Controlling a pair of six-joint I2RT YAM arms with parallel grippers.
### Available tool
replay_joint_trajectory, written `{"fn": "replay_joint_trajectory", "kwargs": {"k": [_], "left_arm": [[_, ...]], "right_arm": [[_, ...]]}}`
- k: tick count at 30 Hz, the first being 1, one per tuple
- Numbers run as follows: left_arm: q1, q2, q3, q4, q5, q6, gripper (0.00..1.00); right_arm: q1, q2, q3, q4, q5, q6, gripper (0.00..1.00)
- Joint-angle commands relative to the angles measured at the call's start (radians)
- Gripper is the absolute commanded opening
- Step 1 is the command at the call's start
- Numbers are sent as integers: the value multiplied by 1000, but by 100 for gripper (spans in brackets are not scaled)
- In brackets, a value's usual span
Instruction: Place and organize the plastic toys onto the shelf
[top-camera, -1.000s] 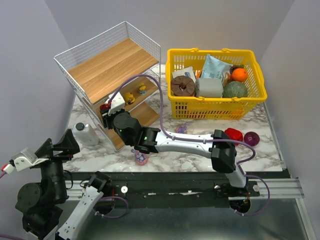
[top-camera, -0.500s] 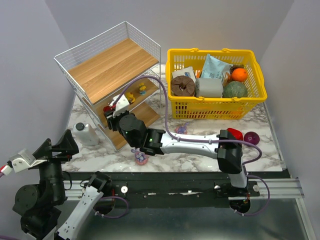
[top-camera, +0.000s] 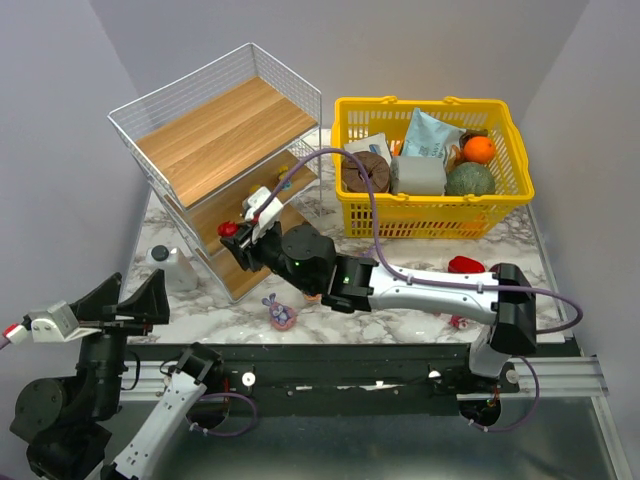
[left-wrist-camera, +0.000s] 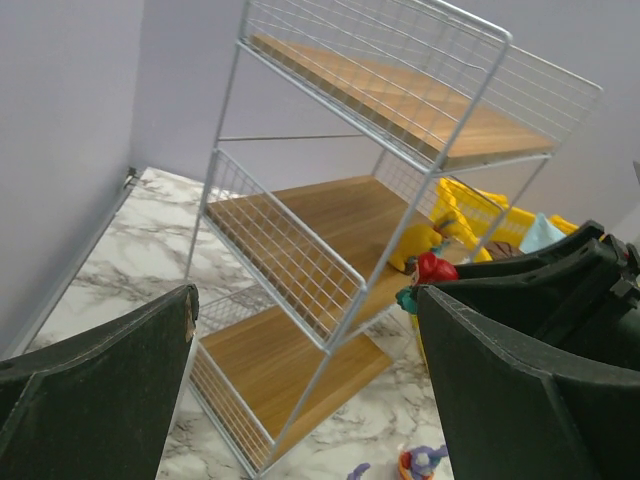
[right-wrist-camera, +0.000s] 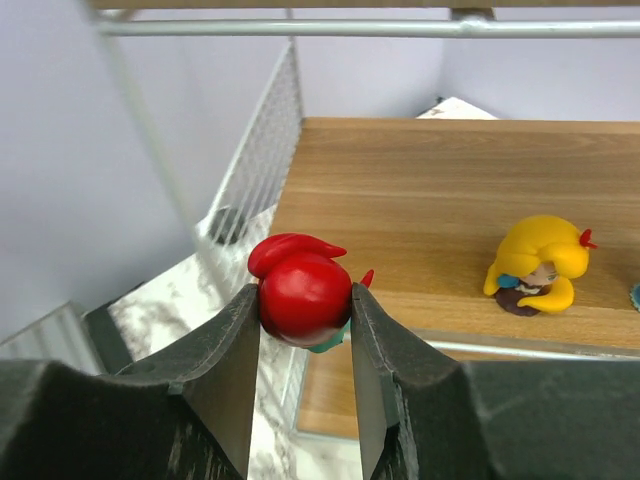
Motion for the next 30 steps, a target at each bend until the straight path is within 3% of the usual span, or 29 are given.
{"fn": "replay_joint_trajectory", "kwargs": {"k": [1, 4, 7, 9, 13, 19, 25, 30], "left_arm": [[-11, 38, 44, -56, 189, 10, 99], [-11, 60, 70, -90, 269, 13, 99], [-11, 86, 88, -125, 462, 45, 99], [-11, 106, 96, -145, 665, 73, 99], [-13, 106, 82, -138, 822, 52, 99], [-14, 118, 41, -75, 1063, 48, 99], [-14, 118, -1, 74, 1184, -30, 97], [-13, 149, -48, 187, 1267, -117, 89]], "right_arm": [[0, -81, -69, -43, -212, -26, 24], [2, -163, -138, -59, -350, -34, 22], [2, -257, -181, -91, -489, -34, 22], [2, -304, -204, -123, -549, -74, 22], [2, -442, -226, -226, -686, -97, 23], [2, -564, -273, -237, -830, -94, 24], [3, -552, -238, -237, -984, -79, 24], [3, -510, -198, -223, -1048, -72, 24]]}}
